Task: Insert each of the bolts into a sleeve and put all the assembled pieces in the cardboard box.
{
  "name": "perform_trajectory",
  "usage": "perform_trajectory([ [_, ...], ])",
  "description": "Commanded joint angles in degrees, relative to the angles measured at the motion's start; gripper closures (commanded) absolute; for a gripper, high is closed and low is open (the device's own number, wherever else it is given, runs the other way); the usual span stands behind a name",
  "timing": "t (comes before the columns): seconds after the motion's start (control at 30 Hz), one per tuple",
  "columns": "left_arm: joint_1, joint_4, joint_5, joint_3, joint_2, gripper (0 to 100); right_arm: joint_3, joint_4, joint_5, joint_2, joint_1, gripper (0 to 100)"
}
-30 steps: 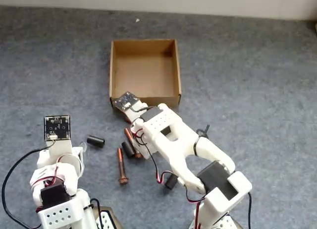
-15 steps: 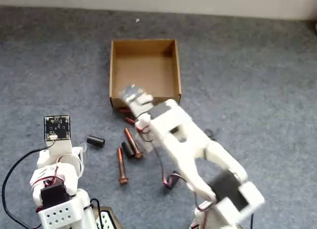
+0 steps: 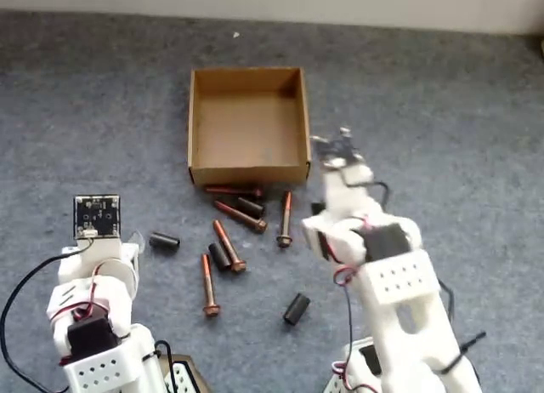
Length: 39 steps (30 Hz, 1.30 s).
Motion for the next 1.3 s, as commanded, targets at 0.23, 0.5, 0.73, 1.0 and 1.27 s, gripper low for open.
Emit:
perform_trajectory([
  [0.23,7.96,-0.53,-20.22,-22.81,19.56,75,14.29,-17.36,-8.09,-7.52,15.08,99.5],
  [0.5,19.38,-0.62,-35.16,-30.99,40.48,75,15.16,-22.11,-13.10,-7.43,21.05,99.5],
  [0.73,31.78,-1.05,-37.98,-31.34,45.67,69,17.54,-26.51,-15.30,-7.43,24.84,99.5],
  [1.0,37.67,-4.31,-37.89,-39.25,58.24,67,17.54,-26.86,-15.30,-7.43,25.01,99.5],
  [1.27,41.54,-4.66,-37.80,-51.74,77.49,67,17.54,-26.86,-15.30,-7.43,25.01,99.5],
])
